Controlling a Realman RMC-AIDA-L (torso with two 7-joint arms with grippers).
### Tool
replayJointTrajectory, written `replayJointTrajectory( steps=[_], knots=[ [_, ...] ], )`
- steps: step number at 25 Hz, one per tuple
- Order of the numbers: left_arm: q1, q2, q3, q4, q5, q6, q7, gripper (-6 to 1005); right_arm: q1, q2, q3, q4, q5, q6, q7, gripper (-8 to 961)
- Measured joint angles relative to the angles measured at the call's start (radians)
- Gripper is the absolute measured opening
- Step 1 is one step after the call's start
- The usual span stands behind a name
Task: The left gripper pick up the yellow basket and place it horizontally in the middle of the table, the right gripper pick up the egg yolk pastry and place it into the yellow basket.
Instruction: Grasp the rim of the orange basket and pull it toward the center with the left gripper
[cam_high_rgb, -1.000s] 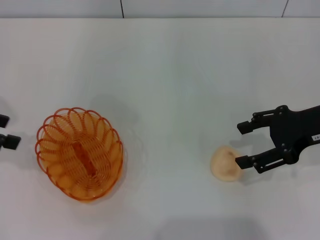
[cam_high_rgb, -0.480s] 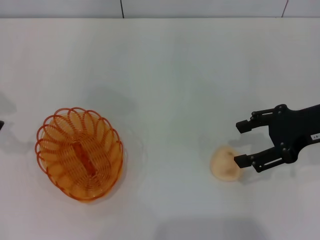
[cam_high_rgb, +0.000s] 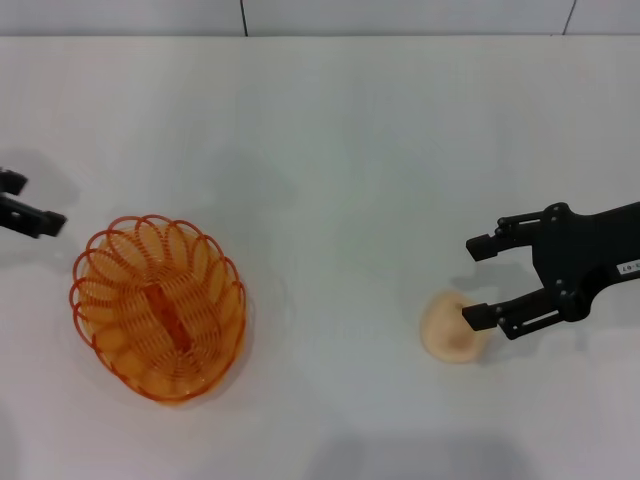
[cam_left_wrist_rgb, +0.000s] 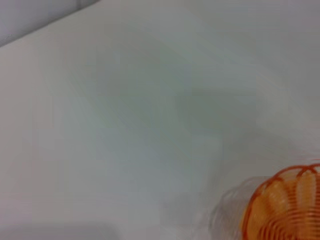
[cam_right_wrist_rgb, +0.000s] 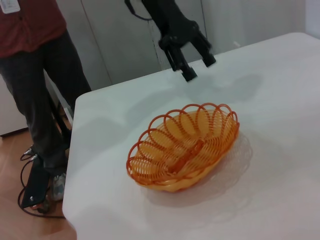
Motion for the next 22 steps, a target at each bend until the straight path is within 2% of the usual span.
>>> replayJointTrajectory(
  steps=[8, 22],
  knots=[
    [-0.022, -0.057, 0.094, -0.08, 0.001, -0.086, 0.003, 883, 0.008, 0.0, -0.001, 0.005, 0.0, 0.001, 0.0, 843],
    [-0.023, -0.065, 0.096, -0.115, -0.004, -0.116, 0.01, 880, 0.008, 0.0, -0.002, 0.007, 0.0, 0.003, 0.0, 844]
  ],
)
